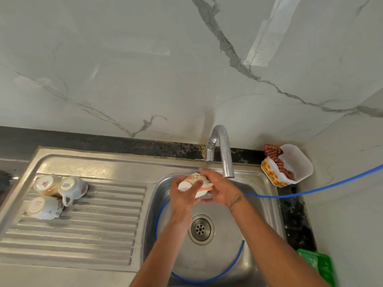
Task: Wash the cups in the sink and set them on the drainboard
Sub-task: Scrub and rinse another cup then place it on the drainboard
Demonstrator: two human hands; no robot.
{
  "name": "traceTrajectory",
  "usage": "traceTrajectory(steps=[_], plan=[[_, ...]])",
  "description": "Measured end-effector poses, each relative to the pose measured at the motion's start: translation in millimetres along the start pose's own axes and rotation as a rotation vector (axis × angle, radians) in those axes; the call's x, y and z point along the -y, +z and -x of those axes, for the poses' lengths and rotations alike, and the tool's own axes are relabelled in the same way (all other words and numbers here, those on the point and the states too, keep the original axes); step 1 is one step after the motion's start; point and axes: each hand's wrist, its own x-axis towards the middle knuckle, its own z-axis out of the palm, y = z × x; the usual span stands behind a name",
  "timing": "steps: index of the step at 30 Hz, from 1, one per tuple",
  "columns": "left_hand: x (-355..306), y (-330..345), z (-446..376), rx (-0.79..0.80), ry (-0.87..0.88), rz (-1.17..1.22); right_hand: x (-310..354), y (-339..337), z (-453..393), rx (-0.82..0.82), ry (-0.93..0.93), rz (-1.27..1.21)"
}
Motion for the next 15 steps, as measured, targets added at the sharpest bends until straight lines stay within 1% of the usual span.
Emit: traceTrajectory(steps=[1,2,3,4,6,8,9,11,12,13,14,15], plan=[[5,6,2,-0.059,0.073,-0.024,-6,2,7,-0.006,-0.022,0.01],[8,14,5,-0.117,0.146,-0.069,-13,2,11,-0.003,-0.047,-0.043],[11,22,10,-0.158,0.228,-0.119,-20,2,15,0.006,-0.053,-0.146],[13,30,15,-0.165,0.309,-0.173,-26,0,18,0.022,-0.048,-0.277],[18,49,21,-0.083,0.446,-0.284,-35,-9,32,0.067,0.017,-0.542],[19,58,13,0.058,0.503,-0.441,-41,-21,38,0.104,0.053,-0.669],[18,63,7,0.16,0.494,-0.48,-41,-31,39,0.092,0.061,-0.67],[7,68,-6,0.401,0.319,-0.438,-35,-49,41,0.064,0.068,-0.6],[1,70,-11,0.478,0.206,-0.412,-30,-56,42,0.052,0.067,-0.559],[-3,72,-18,0.523,0.1,-0.392,-23,-59,44,0.033,0.059,-0.514],[-8,74,-21,0.515,0.048,-0.413,-16,-61,46,0.003,0.042,-0.464],[-11,78,-23,0.476,0.032,-0.393,-11,-60,45,-0.048,0.004,-0.431]])
